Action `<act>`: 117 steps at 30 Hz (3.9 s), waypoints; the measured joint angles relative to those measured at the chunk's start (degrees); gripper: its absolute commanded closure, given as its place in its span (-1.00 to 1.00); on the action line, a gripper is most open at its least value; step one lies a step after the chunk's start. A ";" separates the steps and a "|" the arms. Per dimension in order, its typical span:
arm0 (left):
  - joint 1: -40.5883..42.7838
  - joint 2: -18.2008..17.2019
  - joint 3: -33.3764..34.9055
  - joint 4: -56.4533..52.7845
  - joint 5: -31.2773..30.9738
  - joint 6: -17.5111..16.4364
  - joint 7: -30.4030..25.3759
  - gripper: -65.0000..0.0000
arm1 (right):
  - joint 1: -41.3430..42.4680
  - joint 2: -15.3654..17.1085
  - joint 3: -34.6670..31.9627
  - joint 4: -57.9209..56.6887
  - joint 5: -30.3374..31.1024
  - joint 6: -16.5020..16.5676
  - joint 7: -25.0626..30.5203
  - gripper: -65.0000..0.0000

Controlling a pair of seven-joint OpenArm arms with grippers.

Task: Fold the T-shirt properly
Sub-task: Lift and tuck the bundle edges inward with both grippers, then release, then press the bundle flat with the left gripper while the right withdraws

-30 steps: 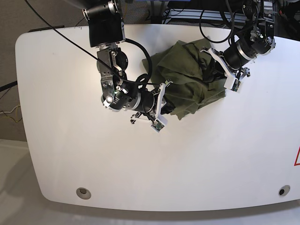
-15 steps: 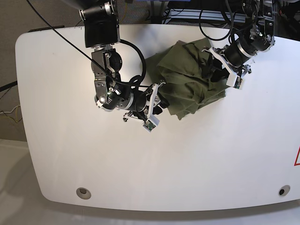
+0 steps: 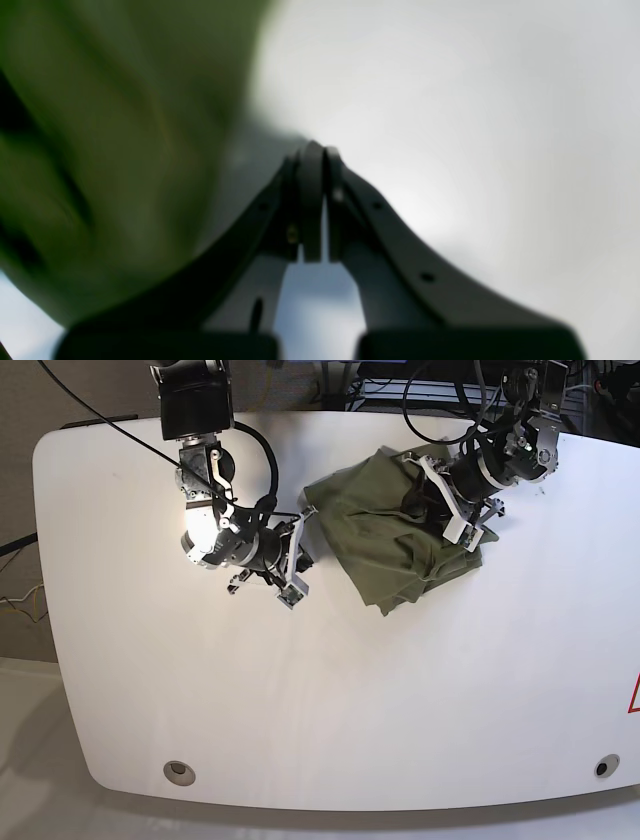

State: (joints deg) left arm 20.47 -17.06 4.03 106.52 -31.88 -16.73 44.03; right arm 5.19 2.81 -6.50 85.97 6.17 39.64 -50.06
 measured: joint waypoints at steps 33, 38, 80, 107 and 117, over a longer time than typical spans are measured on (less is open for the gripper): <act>-8.00 0.74 -1.25 -17.86 2.49 -1.27 -12.15 0.99 | 3.08 -8.15 -1.05 -12.94 4.15 0.04 8.41 1.00; -8.66 0.46 -1.09 -16.50 2.34 -1.81 -9.51 0.92 | 1.46 -5.42 -0.48 -10.23 4.33 -0.11 5.27 0.98; -8.20 2.78 -15.61 -1.25 2.73 -1.20 2.91 0.92 | -1.64 -3.48 0.52 13.84 3.15 -0.63 -9.16 0.98; -6.32 6.60 -20.74 -1.25 3.39 -1.25 7.19 1.00 | -4.66 -5.84 -2.97 13.64 3.08 -0.61 -9.70 0.98; -6.38 6.82 -18.16 -1.25 3.23 -1.29 7.17 0.79 | -4.81 -5.66 -2.89 13.66 3.06 -0.61 -9.75 0.98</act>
State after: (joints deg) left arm 14.09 -10.24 -14.13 105.27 -28.64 -18.02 51.20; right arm 0.38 -2.85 -9.39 99.63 9.23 39.03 -59.81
